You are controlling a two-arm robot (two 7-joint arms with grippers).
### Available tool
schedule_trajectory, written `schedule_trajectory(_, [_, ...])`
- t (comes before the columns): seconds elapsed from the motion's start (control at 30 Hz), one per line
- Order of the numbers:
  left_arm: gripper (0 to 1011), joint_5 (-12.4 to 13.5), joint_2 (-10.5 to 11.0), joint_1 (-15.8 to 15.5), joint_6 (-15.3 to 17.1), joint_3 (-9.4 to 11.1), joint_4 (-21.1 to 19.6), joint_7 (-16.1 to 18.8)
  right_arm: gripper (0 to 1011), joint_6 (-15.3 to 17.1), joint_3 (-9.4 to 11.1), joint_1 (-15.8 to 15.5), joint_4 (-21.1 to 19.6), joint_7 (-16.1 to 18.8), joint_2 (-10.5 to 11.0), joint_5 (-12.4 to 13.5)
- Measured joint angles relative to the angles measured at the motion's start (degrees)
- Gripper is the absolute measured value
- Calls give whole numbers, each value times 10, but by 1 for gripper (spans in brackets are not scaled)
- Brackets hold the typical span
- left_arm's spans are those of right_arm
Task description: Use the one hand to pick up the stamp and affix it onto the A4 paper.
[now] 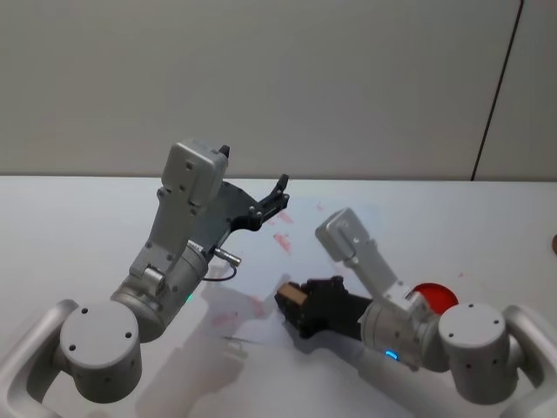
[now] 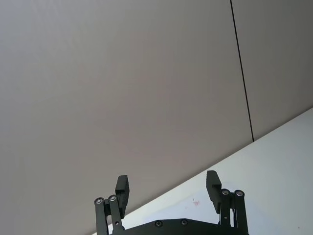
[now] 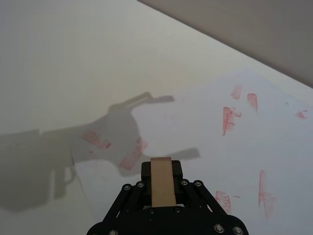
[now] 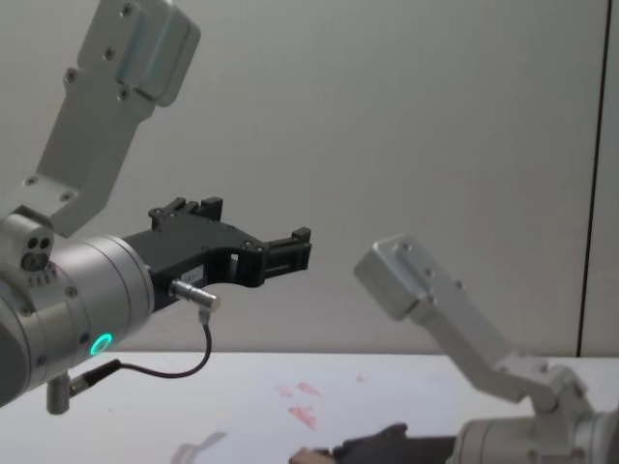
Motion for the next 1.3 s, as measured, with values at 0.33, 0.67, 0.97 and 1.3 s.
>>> schedule_trajectory(0.33, [1003, 0, 0, 0, 0, 0, 0, 0, 220, -17, 19, 2, -47, -23, 6, 57])
schedule_trajectory(0.67, [1003, 0, 0, 0, 0, 0, 0, 0, 221, -12, 52, -18, -120, -57, 38, 119])
schedule_trajectory(0.97, [1003, 0, 0, 0, 0, 0, 0, 0, 220, 4, 86, -67, -185, -91, 91, 160])
schedule_trajectory(1.3, [1003, 0, 0, 0, 0, 0, 0, 0, 220, 1, 109, -127, -233, -112, 142, 180])
